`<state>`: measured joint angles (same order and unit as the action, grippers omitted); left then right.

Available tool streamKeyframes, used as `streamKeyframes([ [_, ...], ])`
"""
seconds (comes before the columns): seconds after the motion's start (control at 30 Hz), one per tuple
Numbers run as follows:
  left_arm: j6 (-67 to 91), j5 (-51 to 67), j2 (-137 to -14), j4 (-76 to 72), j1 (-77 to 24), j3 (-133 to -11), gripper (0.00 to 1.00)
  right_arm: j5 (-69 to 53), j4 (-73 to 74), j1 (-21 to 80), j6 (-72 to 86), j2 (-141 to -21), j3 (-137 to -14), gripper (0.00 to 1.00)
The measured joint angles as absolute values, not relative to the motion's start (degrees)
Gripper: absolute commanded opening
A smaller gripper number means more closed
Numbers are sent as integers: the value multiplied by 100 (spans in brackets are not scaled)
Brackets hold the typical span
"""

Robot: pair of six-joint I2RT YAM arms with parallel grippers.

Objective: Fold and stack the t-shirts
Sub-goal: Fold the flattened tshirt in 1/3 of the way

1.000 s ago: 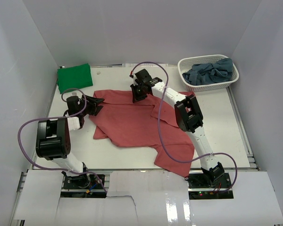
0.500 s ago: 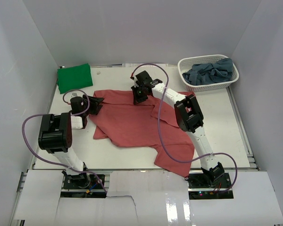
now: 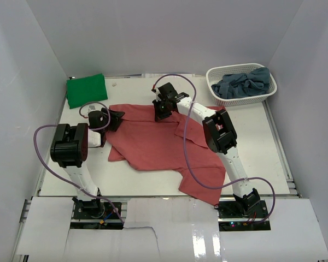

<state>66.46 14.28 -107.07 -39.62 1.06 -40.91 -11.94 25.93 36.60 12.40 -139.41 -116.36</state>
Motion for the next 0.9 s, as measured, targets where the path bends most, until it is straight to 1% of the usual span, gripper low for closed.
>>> streamKeyframes([
  [0.17, 6667, 1347, -10943, -4228, 102, -4099, 64, -1194, 2571, 3660, 1238, -13928, -11605, 8],
  [0.2, 6667, 1330, -10958, -4268, 102, -4099, 66, -1194, 2554, 3660, 1238, -13920, -11587, 8],
  [0.33, 6615, 1216, -11008, -4456, 102, -4101, 68, -1197, 2506, 3649, 1236, -13893, -11533, 8],
  [0.9, 6123, 827, -11155, -5137, 102, -4130, 67, -1216, 2386, 3642, 1170, -13834, -11393, 8],
])
